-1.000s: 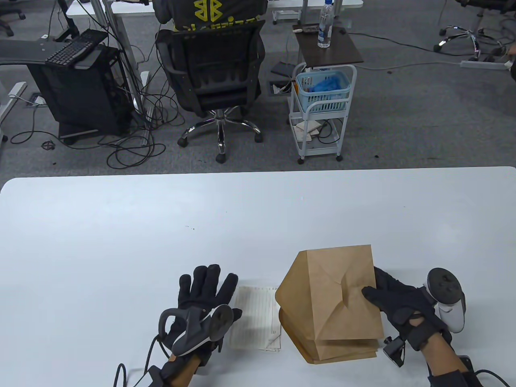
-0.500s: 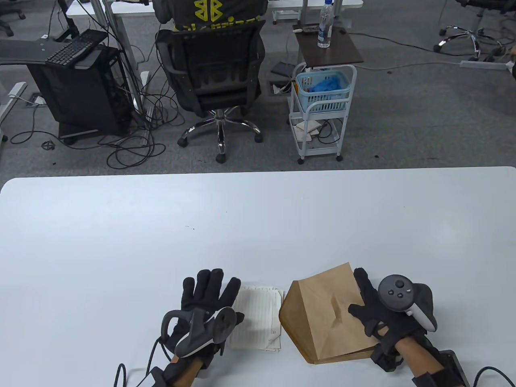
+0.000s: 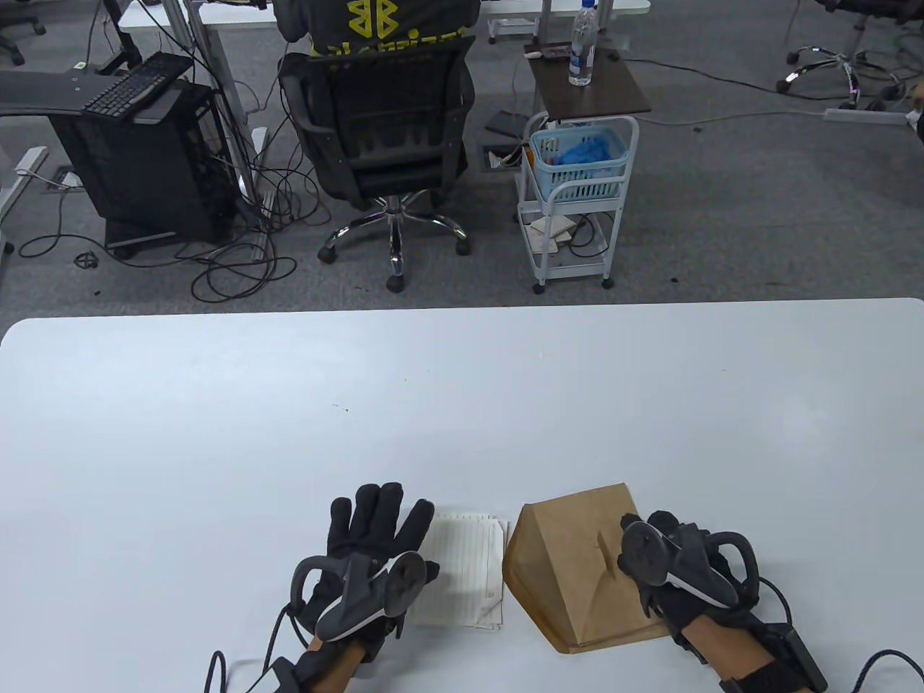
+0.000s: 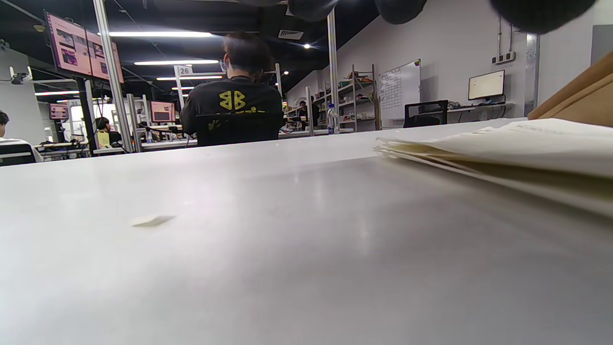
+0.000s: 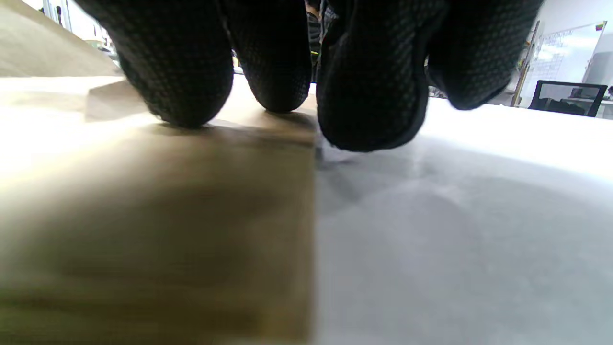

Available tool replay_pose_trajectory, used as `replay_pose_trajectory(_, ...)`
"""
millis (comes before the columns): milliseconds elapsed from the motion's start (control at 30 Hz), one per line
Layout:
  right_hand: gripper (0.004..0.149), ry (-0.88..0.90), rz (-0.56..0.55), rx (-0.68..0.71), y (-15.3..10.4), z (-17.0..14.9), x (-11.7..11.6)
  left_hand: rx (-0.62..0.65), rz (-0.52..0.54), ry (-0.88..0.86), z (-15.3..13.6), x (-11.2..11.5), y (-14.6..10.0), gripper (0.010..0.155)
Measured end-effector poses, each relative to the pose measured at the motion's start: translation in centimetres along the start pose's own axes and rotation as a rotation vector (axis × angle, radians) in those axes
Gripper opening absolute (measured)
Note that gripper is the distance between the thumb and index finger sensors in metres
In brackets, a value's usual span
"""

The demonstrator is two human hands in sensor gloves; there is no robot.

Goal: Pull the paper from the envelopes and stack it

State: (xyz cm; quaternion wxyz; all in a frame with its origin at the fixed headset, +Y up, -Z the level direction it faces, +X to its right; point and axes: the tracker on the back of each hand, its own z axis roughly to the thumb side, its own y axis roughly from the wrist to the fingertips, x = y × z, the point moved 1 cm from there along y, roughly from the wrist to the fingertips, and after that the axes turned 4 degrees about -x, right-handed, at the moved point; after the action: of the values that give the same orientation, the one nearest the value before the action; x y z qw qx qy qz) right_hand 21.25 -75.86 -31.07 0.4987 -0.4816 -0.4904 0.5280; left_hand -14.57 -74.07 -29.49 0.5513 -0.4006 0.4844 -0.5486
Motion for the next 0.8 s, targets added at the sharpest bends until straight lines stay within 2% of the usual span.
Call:
replay_pose_trajectory(200, 0.052, -0.008, 0.022, 0.003, 0.0, 0.0, -0.1, 0.005, 0.001, 0.006, 0.2, 0.0, 0.0, 0.075)
replay_pose_trajectory(333, 0.054, 0.021, 0.057, 0.039, 0.2, -0.3, 0.9, 0.003, 0.003, 0.004, 0.2, 0.0, 0.0, 0.075)
replay_pose_trajectory(567, 0.064, 0.119, -0.139, 0.196, -0.9, -0.6, 5.7, 0.001, 0.006, 0.001, 0.0, 0.0, 0.1, 0.076)
replay_pose_trajectory(800, 0.086, 0.062, -0.216, 0.261, -2.8, 0.0, 4.9, -0.007, 0.007, 0.005, -0.3, 0.0, 0.1, 0.076)
